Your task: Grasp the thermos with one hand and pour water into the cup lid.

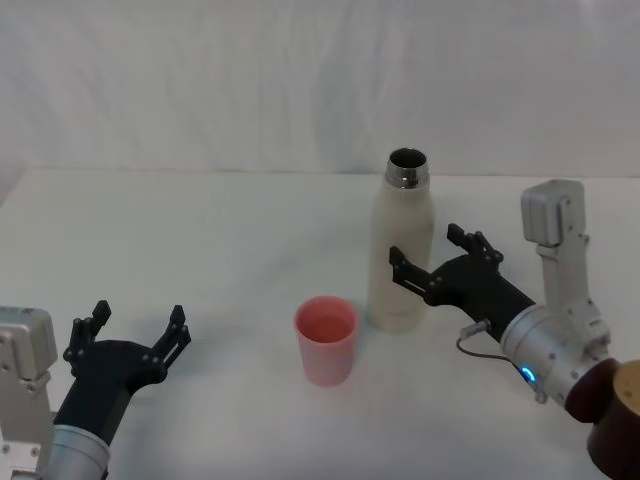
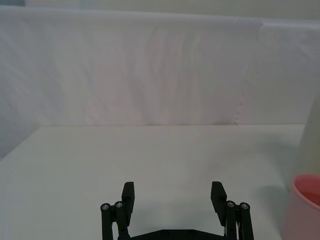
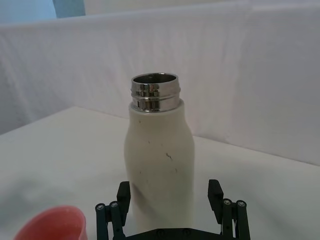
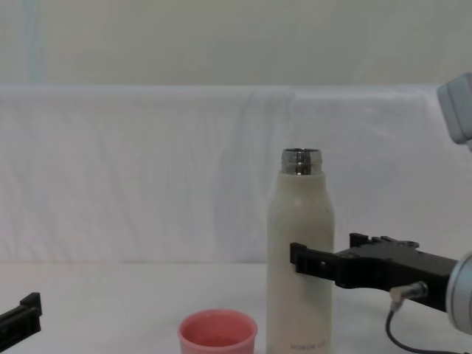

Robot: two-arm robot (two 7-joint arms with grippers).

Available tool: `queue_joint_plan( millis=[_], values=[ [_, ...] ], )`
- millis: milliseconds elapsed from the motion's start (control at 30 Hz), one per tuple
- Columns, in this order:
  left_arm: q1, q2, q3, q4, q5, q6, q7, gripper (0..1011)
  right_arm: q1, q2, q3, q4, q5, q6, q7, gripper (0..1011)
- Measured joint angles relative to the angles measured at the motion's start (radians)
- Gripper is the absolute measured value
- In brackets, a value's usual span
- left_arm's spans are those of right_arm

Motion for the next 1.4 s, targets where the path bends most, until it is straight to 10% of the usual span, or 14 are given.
queue_joint_plan(
  millis=[667,1400],
  values=[
    [0.0,0.0,0.0,0.0,0.0,0.0,0.0,1001,-0.185,0.06,0.017,-0.173,-0.008,-0.06,-0.019,1000],
    [0.0,0.0,0.0,0.0,0.0,0.0,0.0,1001,-0.152,0.025,-0.046,-0.027,-0.022,-0.186,0.049,1000]
  ],
)
